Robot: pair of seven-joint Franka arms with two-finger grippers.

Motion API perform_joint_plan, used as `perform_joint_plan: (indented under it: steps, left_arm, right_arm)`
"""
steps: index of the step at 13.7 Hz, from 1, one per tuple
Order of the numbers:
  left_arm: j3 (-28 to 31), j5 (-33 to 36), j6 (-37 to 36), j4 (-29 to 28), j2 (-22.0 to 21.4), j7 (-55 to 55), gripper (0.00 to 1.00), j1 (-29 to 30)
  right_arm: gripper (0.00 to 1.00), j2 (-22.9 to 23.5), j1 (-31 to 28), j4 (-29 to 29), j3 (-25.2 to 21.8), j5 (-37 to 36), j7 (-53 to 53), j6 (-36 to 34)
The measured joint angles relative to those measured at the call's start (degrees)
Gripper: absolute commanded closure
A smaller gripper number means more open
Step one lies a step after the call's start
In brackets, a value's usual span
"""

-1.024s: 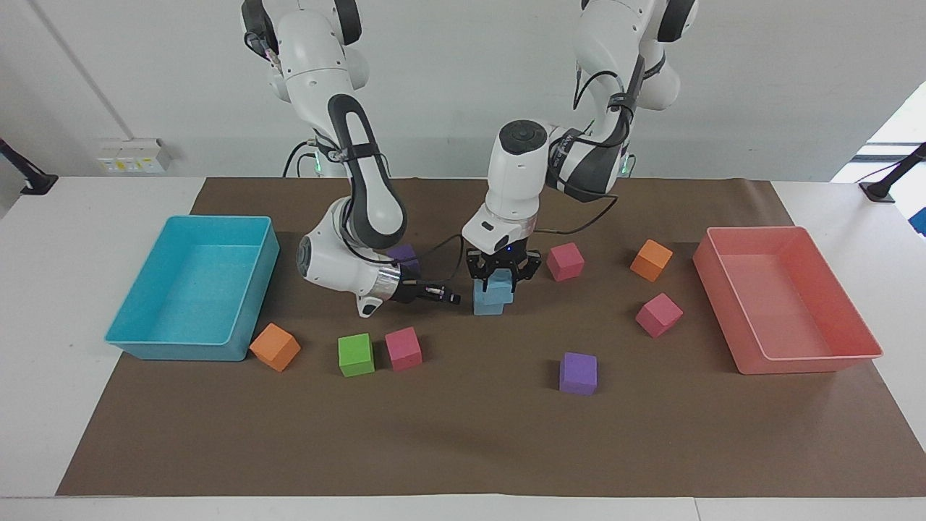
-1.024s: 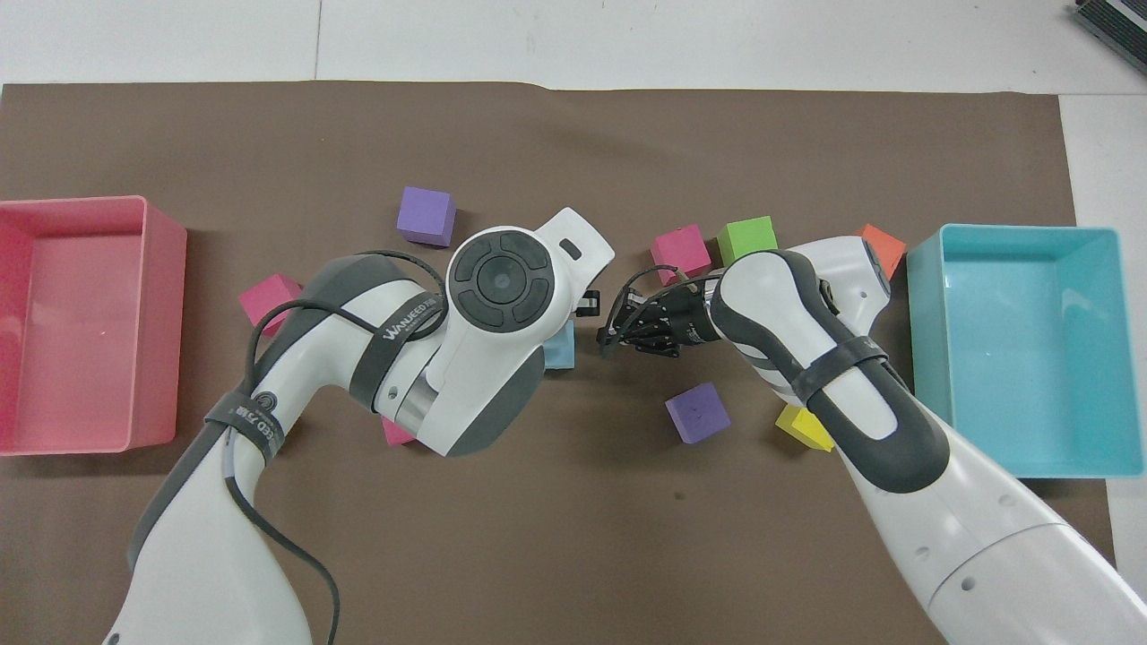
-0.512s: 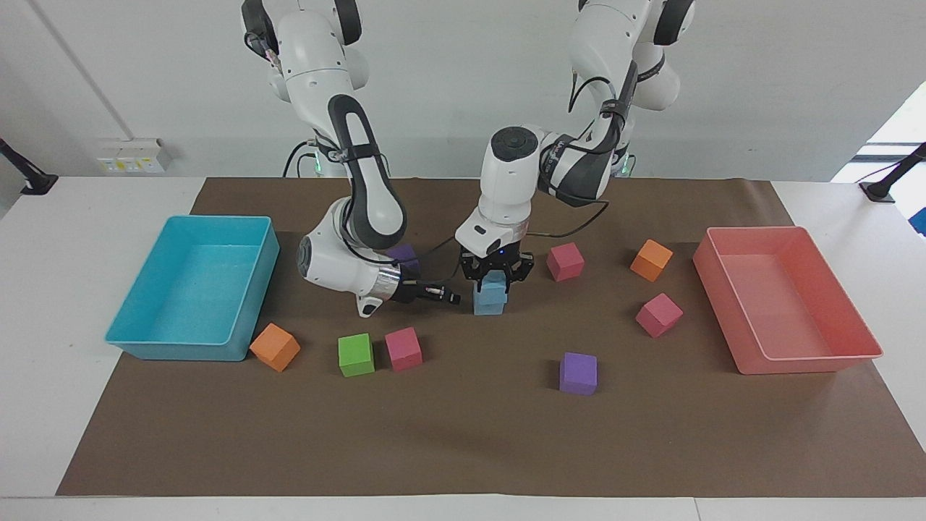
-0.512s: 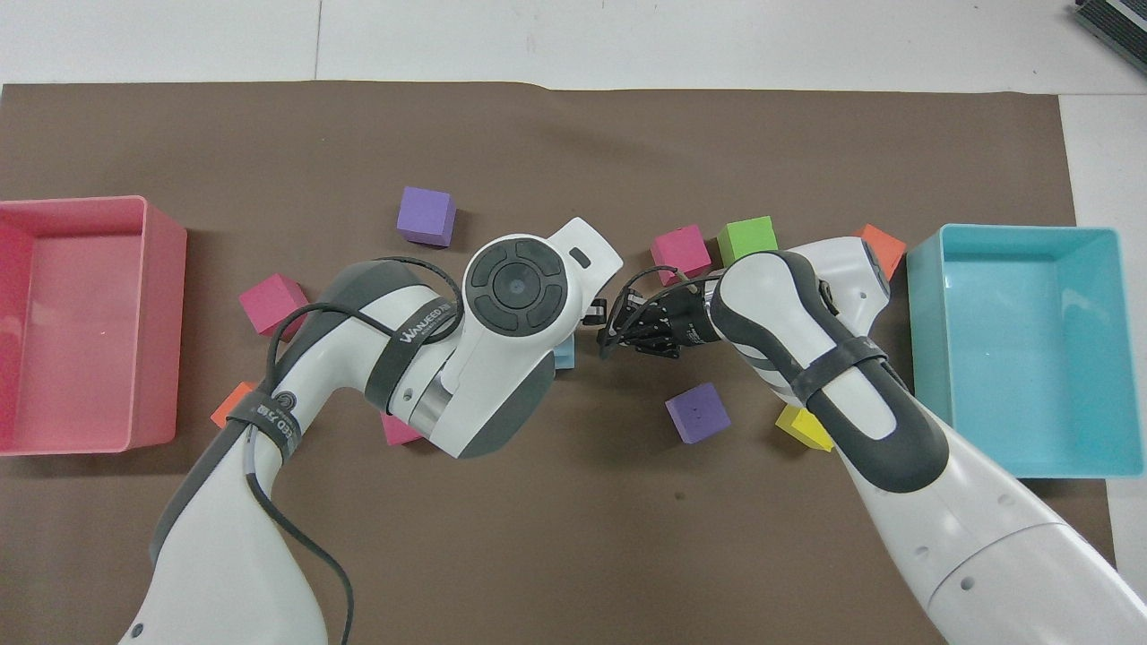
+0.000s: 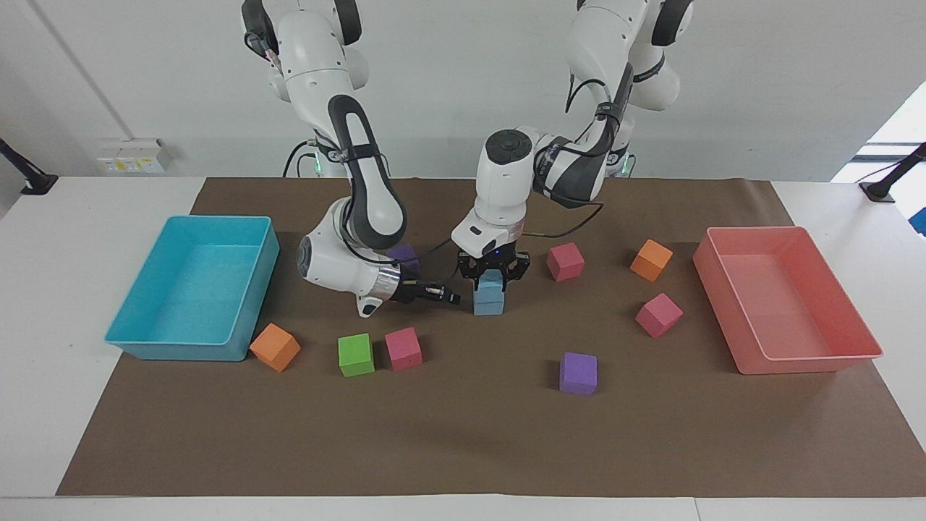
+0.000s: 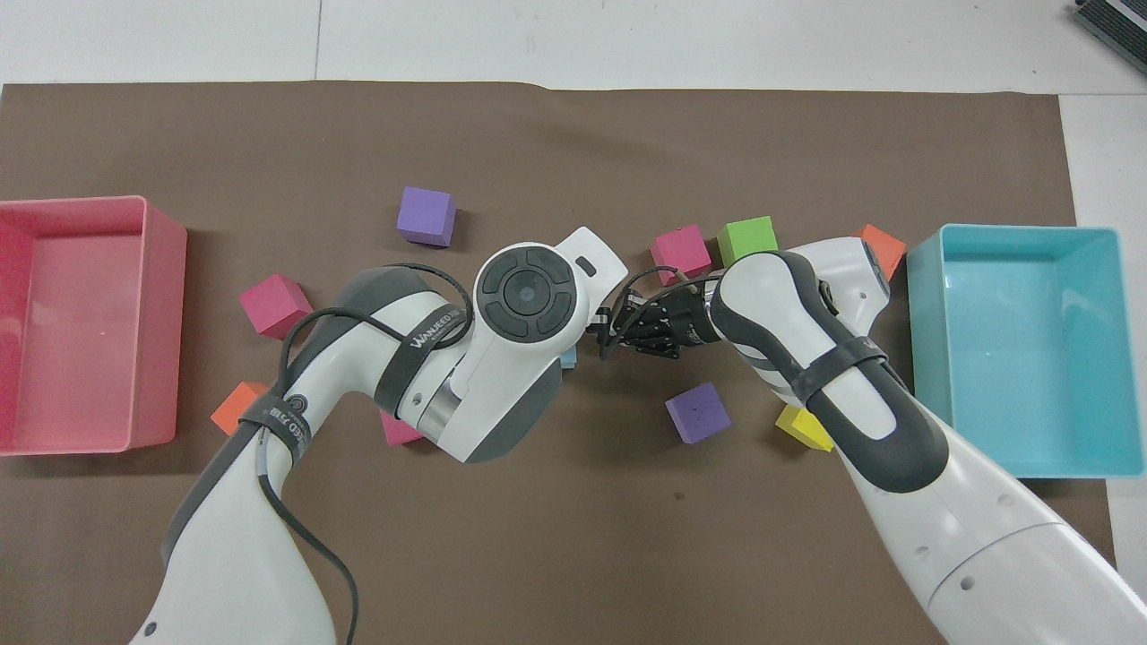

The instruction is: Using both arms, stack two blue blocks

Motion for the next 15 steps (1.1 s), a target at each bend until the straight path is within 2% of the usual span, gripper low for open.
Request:
perform_joint_plan:
  steps: [7, 10, 12, 15]
  left_arm:
    - [0.0, 0.0, -0.2, -0.1, 0.0, 0.0, 0.7, 0.0]
    - [0.0, 0.0, -0.3, -0.1, 0.0, -0.1, 0.6, 0.0]
    - [0.0, 0.0, -0.3, -0.1, 0.0, -0.1, 0.41, 0.0]
    - [-0.1, 0.0, -0.3, -0.1, 0.0, -0.1, 0.0, 0.0]
  right_arm:
    - [1.0, 0.0, 0.0, 0.0, 0.0, 0.0, 0.0, 0.0]
    - [1.0, 0.0, 0.0, 0.0, 0.0, 0.0, 0.0, 0.0]
    - [1.0, 0.0, 0.0, 0.0, 0.0, 0.0, 0.0, 0.0]
    - [1.0, 0.0, 0.0, 0.0, 0.0, 0.0, 0.0, 0.0]
